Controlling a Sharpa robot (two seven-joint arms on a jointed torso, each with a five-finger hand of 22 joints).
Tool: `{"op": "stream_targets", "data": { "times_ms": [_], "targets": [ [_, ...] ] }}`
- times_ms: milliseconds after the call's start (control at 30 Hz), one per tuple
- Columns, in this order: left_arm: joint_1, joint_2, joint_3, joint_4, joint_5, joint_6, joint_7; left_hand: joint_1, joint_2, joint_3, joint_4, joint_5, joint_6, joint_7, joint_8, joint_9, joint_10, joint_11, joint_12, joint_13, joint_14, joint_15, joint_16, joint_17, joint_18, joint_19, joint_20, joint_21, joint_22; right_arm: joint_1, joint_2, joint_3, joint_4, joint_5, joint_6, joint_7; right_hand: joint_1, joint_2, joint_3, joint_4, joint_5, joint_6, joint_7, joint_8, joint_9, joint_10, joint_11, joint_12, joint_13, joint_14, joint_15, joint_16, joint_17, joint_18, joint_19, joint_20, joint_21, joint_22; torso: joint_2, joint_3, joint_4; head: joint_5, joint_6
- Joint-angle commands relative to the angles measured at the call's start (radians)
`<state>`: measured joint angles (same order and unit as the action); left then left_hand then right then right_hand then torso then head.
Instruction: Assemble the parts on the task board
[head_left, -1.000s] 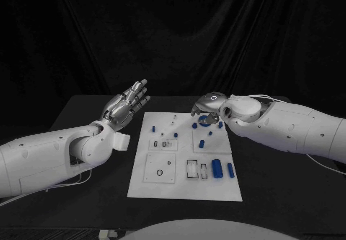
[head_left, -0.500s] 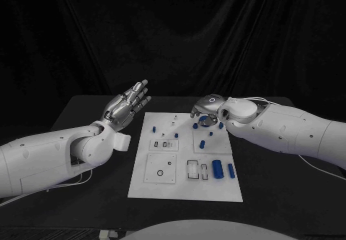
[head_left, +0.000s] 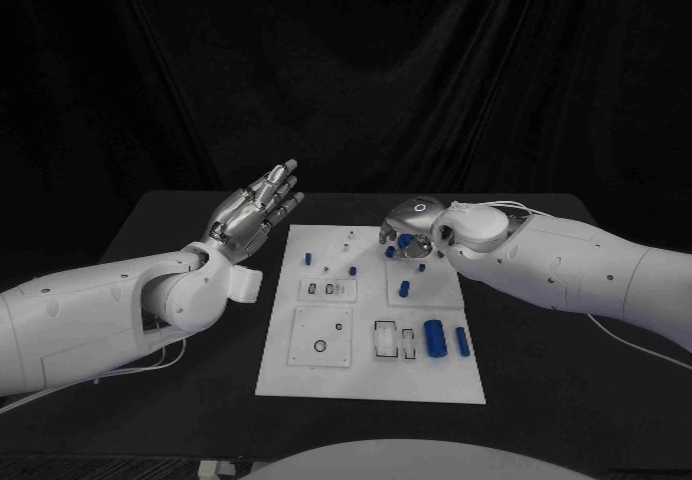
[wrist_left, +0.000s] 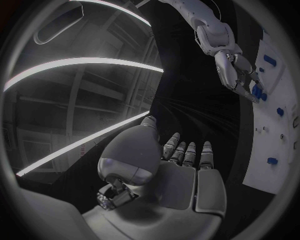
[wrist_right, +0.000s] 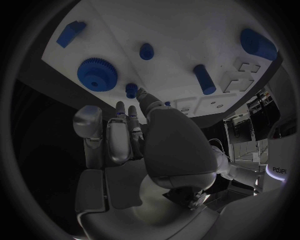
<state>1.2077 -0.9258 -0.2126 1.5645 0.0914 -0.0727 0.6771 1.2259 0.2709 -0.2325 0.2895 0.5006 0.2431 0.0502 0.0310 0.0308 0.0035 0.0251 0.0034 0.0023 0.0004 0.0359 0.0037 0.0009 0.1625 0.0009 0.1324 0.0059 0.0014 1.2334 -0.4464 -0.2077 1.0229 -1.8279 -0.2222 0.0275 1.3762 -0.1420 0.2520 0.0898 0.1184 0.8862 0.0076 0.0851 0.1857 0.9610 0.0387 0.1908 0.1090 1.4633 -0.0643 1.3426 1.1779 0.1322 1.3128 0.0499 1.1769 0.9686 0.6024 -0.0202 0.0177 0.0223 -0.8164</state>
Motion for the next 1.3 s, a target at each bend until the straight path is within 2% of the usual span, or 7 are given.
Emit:
{"op": "stream_targets", "data": {
  "times_ms": [33,267,567,767,933,1033,1300],
  "targets": [
    [0.003,0.002,0.001,0.001,-0.002,0.018,0.160,0.014,-0.001,0.008,-0.001,0.007,0.003,-0.001,0.003,0.001,-0.001,0.005,-0.003,-0.001,0.000,-0.002,-0.004,-0.001,0.010,-0.001,0.005,-0.006,-0.001,-0.006,0.005,0.001,-0.012,-0.010,-0.001,0.016,-0.001,0.007,-0.005,-0.001,0.003,0.000,-0.005,-0.001,0.002,0.002,0.001,-0.003,0.002,0.033,0.003,-0.004,-0.001,-0.004,-0.009,-0.001,-0.006,0.003,0.000,0.0000,-0.0001,0.000,-0.002],
    [0.003,0.002,0.001,0.000,-0.002,0.022,0.158,0.018,0.000,0.010,-0.001,0.011,0.007,0.003,0.004,0.001,-0.002,0.005,-0.003,-0.002,0.000,-0.001,-0.004,-0.001,0.011,-0.001,0.008,-0.006,-0.001,-0.015,0.020,0.001,-0.038,-0.010,0.001,0.029,0.026,0.014,0.016,-0.013,0.147,0.013,0.001,-0.002,0.005,0.002,0.004,-0.013,0.003,0.033,0.005,-0.002,0.000,-0.005,-0.010,0.001,-0.008,0.013,0.000,0.0000,-0.0001,-0.001,-0.001],
    [0.003,0.004,0.001,-0.003,-0.002,0.028,0.153,0.028,-0.001,0.014,0.000,0.017,0.034,0.023,0.010,0.005,-0.003,0.014,-0.003,-0.002,0.000,0.000,-0.004,-0.001,0.015,-0.001,0.013,-0.006,-0.001,-0.020,0.044,0.001,-0.082,-0.010,0.010,0.035,0.032,0.015,0.051,-0.019,0.215,0.032,0.002,0.001,0.009,0.005,0.004,-0.024,0.000,0.030,0.005,-0.005,-0.005,-0.004,-0.014,0.001,-0.013,0.016,0.000,0.0000,0.0001,-0.001,-0.002],
    [0.003,0.003,0.001,-0.002,-0.002,0.029,0.150,0.030,-0.001,0.015,-0.001,0.019,0.039,0.026,0.011,0.005,-0.002,0.016,-0.003,-0.002,0.000,0.001,-0.004,-0.001,0.015,-0.001,0.015,-0.006,-0.001,-0.023,0.051,0.001,-0.104,-0.010,0.005,0.043,0.035,0.015,0.074,-0.024,0.213,0.082,0.009,0.025,0.026,0.028,-0.001,-0.021,0.001,0.029,0.003,-0.003,-0.002,-0.004,-0.016,0.000,-0.013,0.024,0.000,-0.0001,-0.0002,0.000,-0.003],
    [0.003,0.003,0.001,-0.007,-0.002,0.031,0.145,0.034,-0.001,0.017,-0.001,0.022,0.052,0.030,0.014,0.006,-0.002,0.020,-0.003,-0.002,0.000,0.002,-0.004,-0.001,0.015,-0.001,0.016,-0.006,-0.001,-0.024,0.053,0.001,-0.112,-0.008,-0.020,0.050,0.045,0.027,0.089,-0.032,0.114,0.135,0.017,0.059,0.063,0.074,-0.018,-0.016,0.003,0.009,-0.007,-0.040,-0.054,-0.001,-0.035,-0.007,-0.034,0.012,0.000,0.0000,0.0004,-0.003,-0.006],
    [0.003,0.003,0.001,-0.007,-0.002,0.033,0.145,0.034,-0.001,0.017,-0.001,0.023,0.055,0.032,0.015,0.007,-0.002,0.020,-0.003,-0.002,0.000,0.003,-0.004,-0.001,0.015,-0.001,0.017,-0.006,-0.001,-0.025,0.054,0.001,-0.115,0.009,-0.033,0.054,0.049,0.033,0.090,-0.035,0.097,0.158,0.025,0.078,0.085,0.106,-0.033,-0.011,0.006,0.010,-0.015,-0.041,-0.055,-0.003,-0.030,-0.013,-0.028,0.028,0.000,0.0000,-0.0001,-0.002,-0.008],
    [0.003,0.003,0.001,-0.009,-0.002,0.035,0.142,0.038,-0.001,0.019,-0.002,0.027,0.060,0.035,0.017,0.007,-0.001,0.024,-0.003,-0.001,0.000,0.005,-0.004,-0.001,0.015,-0.001,0.019,-0.006,-0.001,-0.027,0.060,0.001,-0.125,0.049,-0.042,0.063,0.040,0.030,0.082,-0.029,0.073,0.169,0.037,0.091,0.111,0.143,-0.035,-0.017,0.005,0.011,-0.018,-0.043,-0.056,-0.007,-0.023,-0.019,-0.022,0.044,0.000,0.0001,-0.0002,-0.002,-0.016]
  ]
}}
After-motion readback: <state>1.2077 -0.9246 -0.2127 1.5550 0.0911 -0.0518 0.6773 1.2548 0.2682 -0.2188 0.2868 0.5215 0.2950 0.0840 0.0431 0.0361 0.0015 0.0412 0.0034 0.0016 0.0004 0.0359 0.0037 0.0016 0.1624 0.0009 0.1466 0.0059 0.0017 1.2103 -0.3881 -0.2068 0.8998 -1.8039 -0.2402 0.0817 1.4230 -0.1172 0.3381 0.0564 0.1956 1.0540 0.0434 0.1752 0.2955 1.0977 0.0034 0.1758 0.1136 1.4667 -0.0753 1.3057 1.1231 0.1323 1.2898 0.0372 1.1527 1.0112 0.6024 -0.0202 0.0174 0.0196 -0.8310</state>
